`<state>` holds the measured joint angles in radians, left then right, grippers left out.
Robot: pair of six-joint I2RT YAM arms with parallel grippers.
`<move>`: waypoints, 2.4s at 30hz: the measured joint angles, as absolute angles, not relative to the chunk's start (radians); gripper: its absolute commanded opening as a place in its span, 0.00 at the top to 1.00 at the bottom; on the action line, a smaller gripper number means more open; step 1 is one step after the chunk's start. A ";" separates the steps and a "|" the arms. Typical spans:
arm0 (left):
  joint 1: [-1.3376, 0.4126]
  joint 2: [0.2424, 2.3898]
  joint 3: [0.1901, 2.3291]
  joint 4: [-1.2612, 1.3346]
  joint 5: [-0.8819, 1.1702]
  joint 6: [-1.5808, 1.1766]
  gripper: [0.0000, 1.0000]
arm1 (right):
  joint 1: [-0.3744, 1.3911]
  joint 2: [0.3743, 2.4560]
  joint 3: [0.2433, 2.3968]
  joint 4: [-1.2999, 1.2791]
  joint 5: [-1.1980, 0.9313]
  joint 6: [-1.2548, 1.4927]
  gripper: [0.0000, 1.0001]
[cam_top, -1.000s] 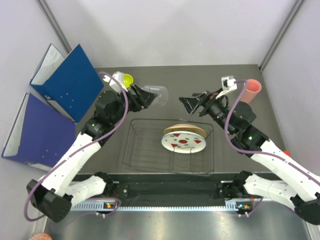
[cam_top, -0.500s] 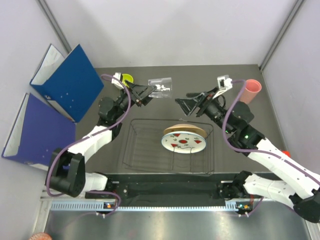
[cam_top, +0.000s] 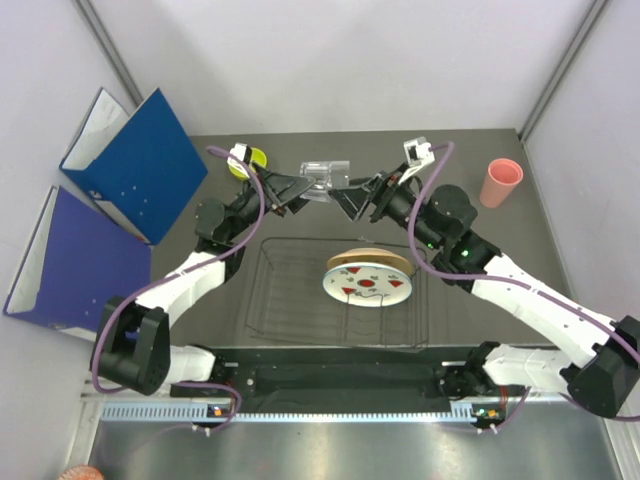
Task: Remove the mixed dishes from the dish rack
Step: Place the cup at the center of the board.
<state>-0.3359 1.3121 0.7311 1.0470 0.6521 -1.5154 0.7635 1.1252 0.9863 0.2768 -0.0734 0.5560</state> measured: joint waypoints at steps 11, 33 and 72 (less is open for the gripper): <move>-0.336 1.313 0.735 1.029 0.659 -1.502 0.58 | 0.765 1.182 1.030 0.328 -0.123 0.596 1.00; -0.184 1.155 0.881 0.088 0.443 -0.992 0.01 | 0.207 1.337 1.510 -0.498 0.317 0.527 1.00; -0.195 1.115 0.754 -0.030 0.426 -0.931 0.01 | -0.022 1.882 1.469 -0.659 0.373 0.588 0.47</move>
